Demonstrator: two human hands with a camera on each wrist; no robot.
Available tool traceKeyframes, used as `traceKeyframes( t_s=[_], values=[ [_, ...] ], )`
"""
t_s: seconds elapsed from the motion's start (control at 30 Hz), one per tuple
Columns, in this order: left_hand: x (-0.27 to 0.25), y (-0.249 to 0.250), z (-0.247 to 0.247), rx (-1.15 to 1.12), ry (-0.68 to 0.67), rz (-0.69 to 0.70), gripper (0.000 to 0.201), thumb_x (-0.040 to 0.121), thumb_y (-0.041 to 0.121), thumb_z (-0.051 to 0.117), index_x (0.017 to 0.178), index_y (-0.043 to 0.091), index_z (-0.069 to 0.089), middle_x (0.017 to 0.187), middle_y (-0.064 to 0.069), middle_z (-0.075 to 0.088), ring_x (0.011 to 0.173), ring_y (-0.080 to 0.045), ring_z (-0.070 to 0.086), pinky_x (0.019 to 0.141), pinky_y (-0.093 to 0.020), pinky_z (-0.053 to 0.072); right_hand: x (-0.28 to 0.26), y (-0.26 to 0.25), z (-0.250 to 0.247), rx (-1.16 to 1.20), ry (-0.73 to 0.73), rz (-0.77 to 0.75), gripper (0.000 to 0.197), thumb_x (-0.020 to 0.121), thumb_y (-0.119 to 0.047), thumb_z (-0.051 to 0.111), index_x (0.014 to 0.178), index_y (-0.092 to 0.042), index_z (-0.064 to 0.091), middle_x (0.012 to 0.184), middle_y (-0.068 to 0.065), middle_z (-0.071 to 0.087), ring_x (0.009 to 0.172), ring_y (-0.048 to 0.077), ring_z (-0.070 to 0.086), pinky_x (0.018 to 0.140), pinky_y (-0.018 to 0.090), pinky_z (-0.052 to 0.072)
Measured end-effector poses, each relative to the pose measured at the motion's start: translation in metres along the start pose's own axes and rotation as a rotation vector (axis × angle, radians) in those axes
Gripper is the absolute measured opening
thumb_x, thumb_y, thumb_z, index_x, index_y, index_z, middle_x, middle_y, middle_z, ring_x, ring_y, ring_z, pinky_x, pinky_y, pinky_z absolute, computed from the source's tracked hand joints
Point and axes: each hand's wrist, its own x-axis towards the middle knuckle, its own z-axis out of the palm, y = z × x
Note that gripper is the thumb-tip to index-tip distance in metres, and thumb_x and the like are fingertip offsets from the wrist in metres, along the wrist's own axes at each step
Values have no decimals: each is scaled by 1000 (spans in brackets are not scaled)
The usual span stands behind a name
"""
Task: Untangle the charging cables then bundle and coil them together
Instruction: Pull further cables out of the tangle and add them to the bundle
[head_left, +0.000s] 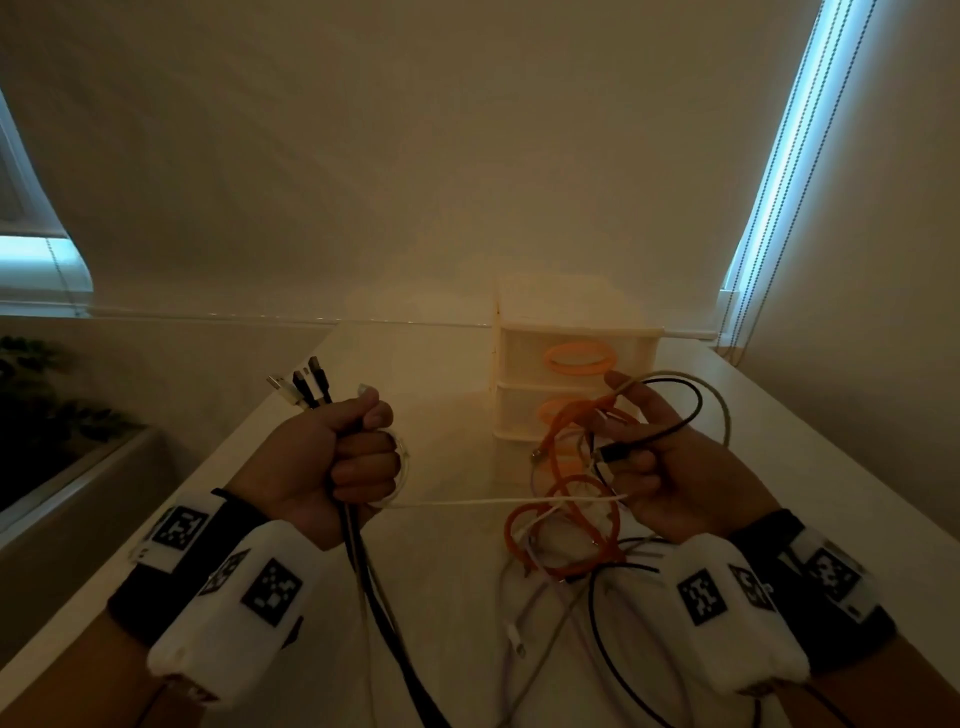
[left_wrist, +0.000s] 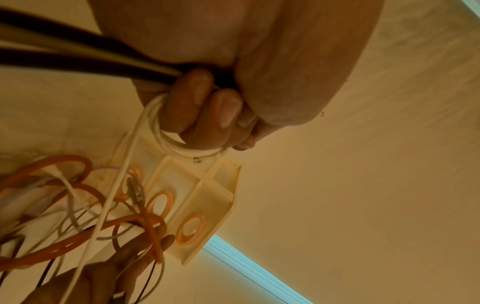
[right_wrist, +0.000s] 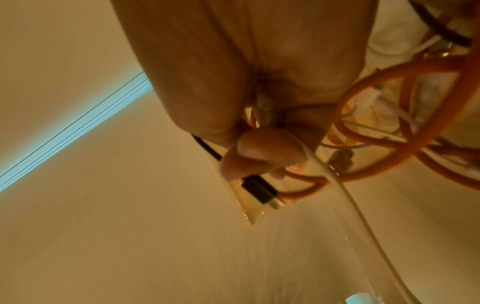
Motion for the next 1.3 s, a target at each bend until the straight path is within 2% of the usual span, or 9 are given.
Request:
traceKeyframes(
  t_s=[0.2, 0.3, 0.47, 0.67, 0.9, 1.0, 1.07, 1.17, 1.3],
  values=[
    [1, 11, -15, 29, 73, 28, 38, 94, 32, 46, 61, 14, 48, 42, 8, 21, 30, -6, 22, 28, -17, 18, -8, -6, -10, -97, 133, -29, 22, 92, 7, 44, 93, -9, 57, 67, 13, 60, 43, 16, 55, 39, 23, 47],
    [3, 5, -11, 61, 40, 1, 40, 99, 33, 42, 64, 14, 46, 44, 7, 20, 31, -7, 21, 30, -18, 17, -8, -9, -12, -82, 134, 43, 18, 85, 5, 46, 77, -8, 56, 62, 4, 48, 40, 7, 40, 34, 14, 32],
    [2, -2, -7, 112, 7, -2, 39, 100, 34, 43, 66, 14, 44, 46, 6, 20, 33, -7, 20, 34, -20, 13, -5, -12, -16, -158, 104, 34, 25, 100, -3, 36, 103, -10, 60, 59, 3, 54, 34, 4, 33, 28, 15, 25],
    [0, -1, -7, 137, 53, 19, 36, 98, 33, 45, 66, 15, 44, 45, 7, 20, 32, -7, 19, 37, -20, 10, -7, -14, -25, -253, 81, 11, 39, 100, -22, 38, 132, -9, 58, 42, -1, 29, 30, 8, 28, 31, 17, 30],
    [1, 15, -19, 96, 95, 64, 42, 100, 32, 40, 63, 14, 46, 42, 7, 22, 30, -6, 21, 31, -17, 15, -14, -32, -28, -167, 256, -88, 37, 99, -2, 42, 127, -22, 56, 67, 12, 64, 37, 12, 49, 37, 24, 48],
    [1, 19, -25, 106, 128, 92, 41, 99, 33, 42, 63, 15, 46, 42, 7, 21, 30, -6, 21, 32, -17, 14, -13, -30, -27, -198, 283, -41, 28, 97, -2, 48, 118, -18, 55, 63, 11, 56, 33, 13, 43, 38, 27, 48],
    [2, 21, -28, 102, 139, 103, 37, 95, 33, 46, 63, 15, 46, 43, 8, 21, 31, -6, 21, 33, -18, 12, -14, -31, -26, -213, 275, 28, 17, 92, -22, 58, 106, -13, 62, 50, 7, 47, 30, 13, 38, 35, 23, 45],
    [1, 23, -31, 95, 140, 113, 33, 90, 34, 49, 62, 16, 47, 43, 8, 22, 31, -6, 21, 35, -19, 11, -13, -33, -28, -214, 257, 46, 39, 88, -36, 59, 116, -11, 64, 46, 6, 41, 28, 12, 40, 35, 24, 45],
    [3, 22, -34, 95, 168, 99, 42, 99, 34, 42, 62, 15, 47, 44, 7, 21, 32, -7, 20, 33, -18, 13, -12, -32, -29, -180, 215, 5, 36, 99, -12, 45, 133, -12, 57, 57, 11, 56, 37, 15, 54, 38, 25, 49]
  ],
)
